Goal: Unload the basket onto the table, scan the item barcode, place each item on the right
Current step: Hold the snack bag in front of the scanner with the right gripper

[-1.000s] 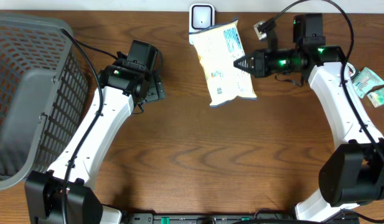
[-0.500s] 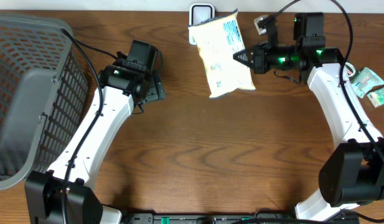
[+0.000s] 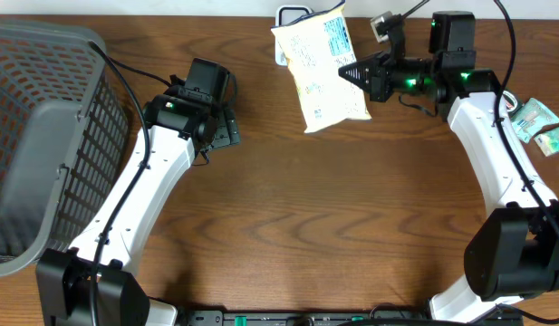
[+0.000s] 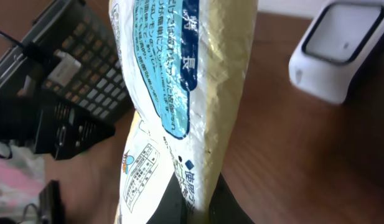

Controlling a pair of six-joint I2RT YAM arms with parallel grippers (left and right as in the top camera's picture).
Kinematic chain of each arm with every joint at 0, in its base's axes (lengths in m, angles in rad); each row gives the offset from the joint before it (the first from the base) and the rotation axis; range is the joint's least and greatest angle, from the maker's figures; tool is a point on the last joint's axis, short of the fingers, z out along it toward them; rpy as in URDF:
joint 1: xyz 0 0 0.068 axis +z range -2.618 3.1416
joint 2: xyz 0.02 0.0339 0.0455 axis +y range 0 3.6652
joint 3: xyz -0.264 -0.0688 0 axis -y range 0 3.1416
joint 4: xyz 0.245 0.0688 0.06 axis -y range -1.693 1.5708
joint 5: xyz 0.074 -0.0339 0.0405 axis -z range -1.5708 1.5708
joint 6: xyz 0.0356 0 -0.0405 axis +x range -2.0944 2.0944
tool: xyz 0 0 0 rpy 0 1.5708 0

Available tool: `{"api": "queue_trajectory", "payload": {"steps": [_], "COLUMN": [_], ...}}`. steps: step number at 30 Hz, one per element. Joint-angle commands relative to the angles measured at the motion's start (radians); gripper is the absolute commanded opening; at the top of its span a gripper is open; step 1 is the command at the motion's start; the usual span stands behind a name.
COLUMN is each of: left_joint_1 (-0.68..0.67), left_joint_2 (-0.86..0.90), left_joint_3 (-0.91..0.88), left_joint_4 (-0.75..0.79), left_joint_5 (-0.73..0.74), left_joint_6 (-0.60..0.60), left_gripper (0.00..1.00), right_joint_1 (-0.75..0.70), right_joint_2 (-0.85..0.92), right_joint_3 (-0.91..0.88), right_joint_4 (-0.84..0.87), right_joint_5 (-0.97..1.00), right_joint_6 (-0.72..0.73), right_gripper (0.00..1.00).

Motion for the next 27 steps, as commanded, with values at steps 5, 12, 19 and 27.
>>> {"api": "queue_trajectory", "payload": {"steps": [5,12,19,27], "left_joint_1": [0.002,0.002,0.002,0.002], "left_joint_2": [-0.009,-0.009,-0.009,-0.009], "left_joint_3": [0.004,0.004,0.004,0.004], "left_joint_4": [-0.005,-0.005,-0.005,-0.005], "left_joint_5": [-0.016,-0.016,-0.016,-0.016], "left_joint_6": [0.005,0.005,0.005,0.005], "left_gripper": [0.98,0.98,0.98,0.98], "right_joint_1": [0.002,0.002,0.001,0.004], "right_joint_2": [-0.02,-0.02,-0.02,-0.019], "right_joint_3": [0.004,0.004,0.004,0.004], "right_joint_4": [-0.195,-0.236,-0.093,-0.103], "right_joint_5": [-0.048,-0.067,-0.17,-0.171], "right_joint_6": [0.016,0.014,0.048,0.06], "right_gripper": [0.01,0.01,0.01,0.01]}}
